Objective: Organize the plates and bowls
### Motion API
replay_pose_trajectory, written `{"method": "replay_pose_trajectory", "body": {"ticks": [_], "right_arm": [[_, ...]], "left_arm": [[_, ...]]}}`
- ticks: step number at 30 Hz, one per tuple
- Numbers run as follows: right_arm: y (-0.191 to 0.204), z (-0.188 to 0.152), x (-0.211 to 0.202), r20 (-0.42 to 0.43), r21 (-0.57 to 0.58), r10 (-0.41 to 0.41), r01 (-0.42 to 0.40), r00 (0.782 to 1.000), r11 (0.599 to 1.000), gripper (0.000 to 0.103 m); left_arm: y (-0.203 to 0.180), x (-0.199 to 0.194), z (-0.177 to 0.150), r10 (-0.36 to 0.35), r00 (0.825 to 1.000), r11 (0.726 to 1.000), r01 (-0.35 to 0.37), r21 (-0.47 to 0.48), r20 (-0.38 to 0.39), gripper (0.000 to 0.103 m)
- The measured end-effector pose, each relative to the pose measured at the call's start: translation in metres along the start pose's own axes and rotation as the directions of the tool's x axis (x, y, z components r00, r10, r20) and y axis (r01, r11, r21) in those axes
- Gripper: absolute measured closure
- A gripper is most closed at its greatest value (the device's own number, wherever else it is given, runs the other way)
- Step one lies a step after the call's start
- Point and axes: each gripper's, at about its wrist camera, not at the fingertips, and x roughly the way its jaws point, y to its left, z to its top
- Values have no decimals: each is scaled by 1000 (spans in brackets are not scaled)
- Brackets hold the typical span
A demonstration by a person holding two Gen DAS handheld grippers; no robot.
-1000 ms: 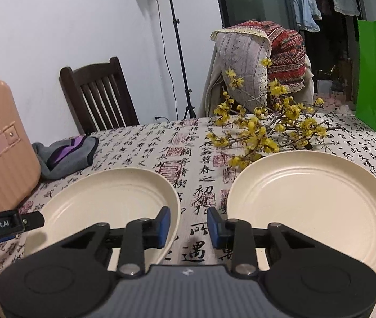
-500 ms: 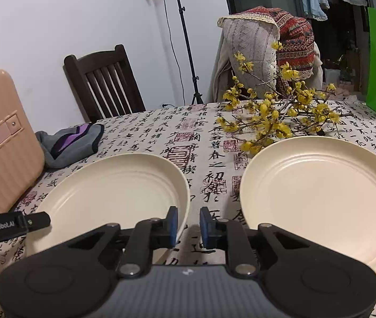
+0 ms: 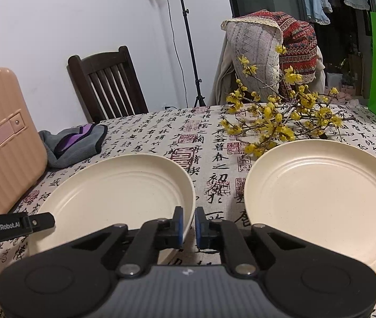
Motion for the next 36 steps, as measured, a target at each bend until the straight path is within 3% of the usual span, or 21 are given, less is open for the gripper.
{"method": "replay_pose_trajectory", "body": {"ticks": [15, 36], "right_arm": [[1, -1, 0, 4, -9, -4, 4, 1000, 1000, 94], [4, -3, -1, 10, -31, -8, 8, 1000, 999, 94]], "left_arm": [[-2, 0, -1, -3, 1000, 1000, 3, 9, 2, 78], [-2, -1, 0, -1, 1000, 1000, 1, 24, 9, 86]]}}
